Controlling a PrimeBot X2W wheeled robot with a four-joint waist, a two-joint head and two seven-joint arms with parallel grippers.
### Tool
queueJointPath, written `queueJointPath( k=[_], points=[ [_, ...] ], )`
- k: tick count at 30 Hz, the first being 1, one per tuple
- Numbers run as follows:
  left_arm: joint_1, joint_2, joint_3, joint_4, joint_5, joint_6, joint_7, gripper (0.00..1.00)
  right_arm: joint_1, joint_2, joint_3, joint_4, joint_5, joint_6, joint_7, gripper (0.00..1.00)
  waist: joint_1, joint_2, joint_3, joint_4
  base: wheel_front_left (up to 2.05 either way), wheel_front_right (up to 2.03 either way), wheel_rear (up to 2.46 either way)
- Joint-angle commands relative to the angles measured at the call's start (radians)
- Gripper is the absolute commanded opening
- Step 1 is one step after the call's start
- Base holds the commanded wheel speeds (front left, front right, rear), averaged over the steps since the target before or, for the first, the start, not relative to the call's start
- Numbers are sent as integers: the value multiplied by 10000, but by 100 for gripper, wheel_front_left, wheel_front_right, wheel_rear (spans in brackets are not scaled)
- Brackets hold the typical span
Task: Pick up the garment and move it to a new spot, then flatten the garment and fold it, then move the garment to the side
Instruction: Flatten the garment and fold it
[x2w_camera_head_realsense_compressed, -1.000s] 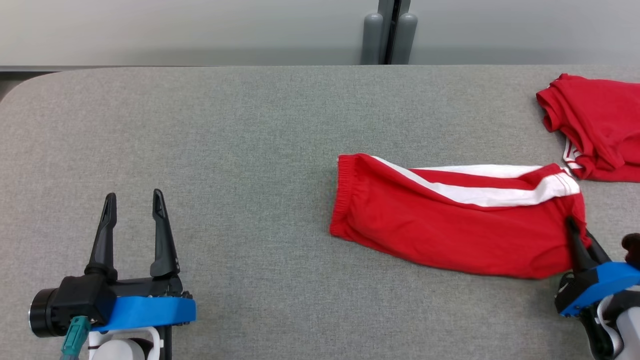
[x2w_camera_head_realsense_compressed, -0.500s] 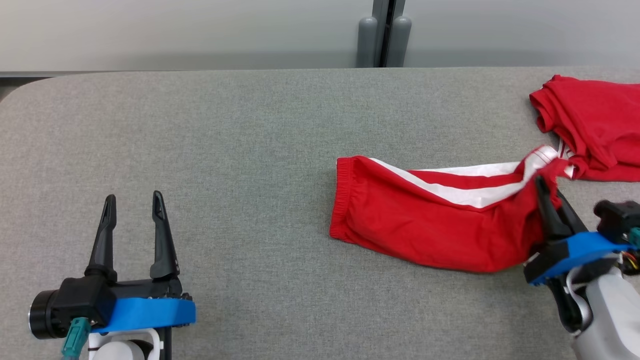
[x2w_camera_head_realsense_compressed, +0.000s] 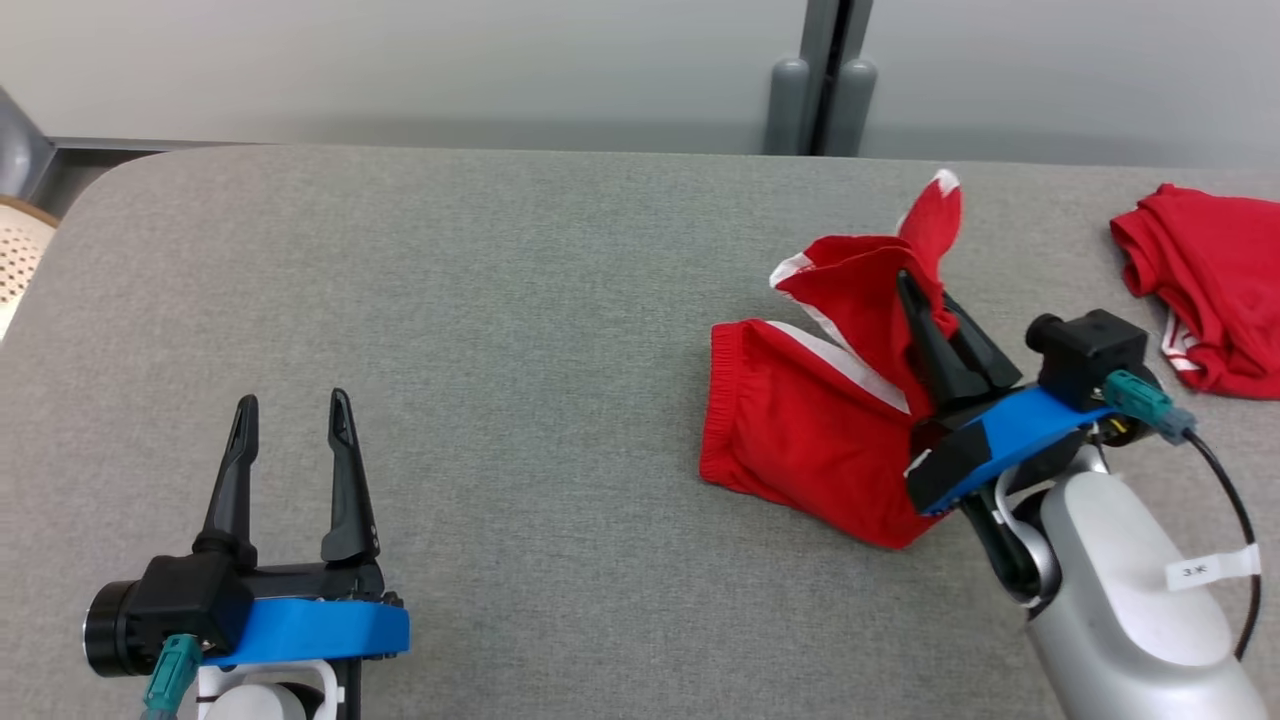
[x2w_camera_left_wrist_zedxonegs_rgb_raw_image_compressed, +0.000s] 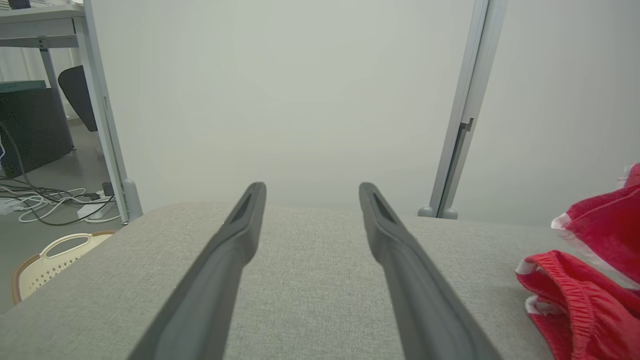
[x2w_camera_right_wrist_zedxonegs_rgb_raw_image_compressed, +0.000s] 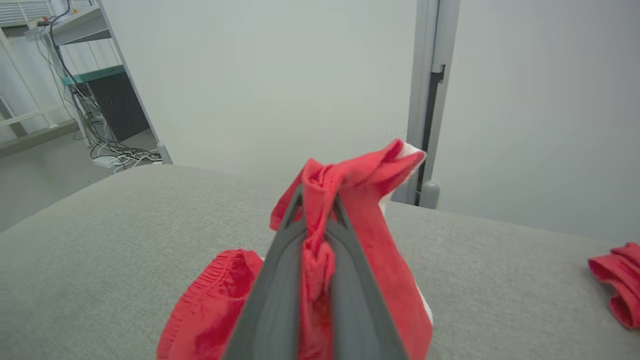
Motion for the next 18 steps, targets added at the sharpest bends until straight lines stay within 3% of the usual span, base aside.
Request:
queueJointPath(
  k=[1,16,17,18],
  points=[
    [-83,7,-50,17,-51,30,-44,100,-177,153,118,76,-65,2,29,0,1,0,-12,171,0,0,0],
    [46,5,-265,40,-272,184,-44,100,-54,877,2199,2002,133,2,-473,0,1,0,79,627,0,0,0],
    [22,7,-278,48,-284,191,-44,100,-57,916,2330,2105,160,2,-559,14,1,0,97,614,0,0,0],
    [-8,7,-289,57,-288,177,-44,100,-72,950,2453,2197,169,2,-635,81,1,0,113,599,0,0,0]
  ],
)
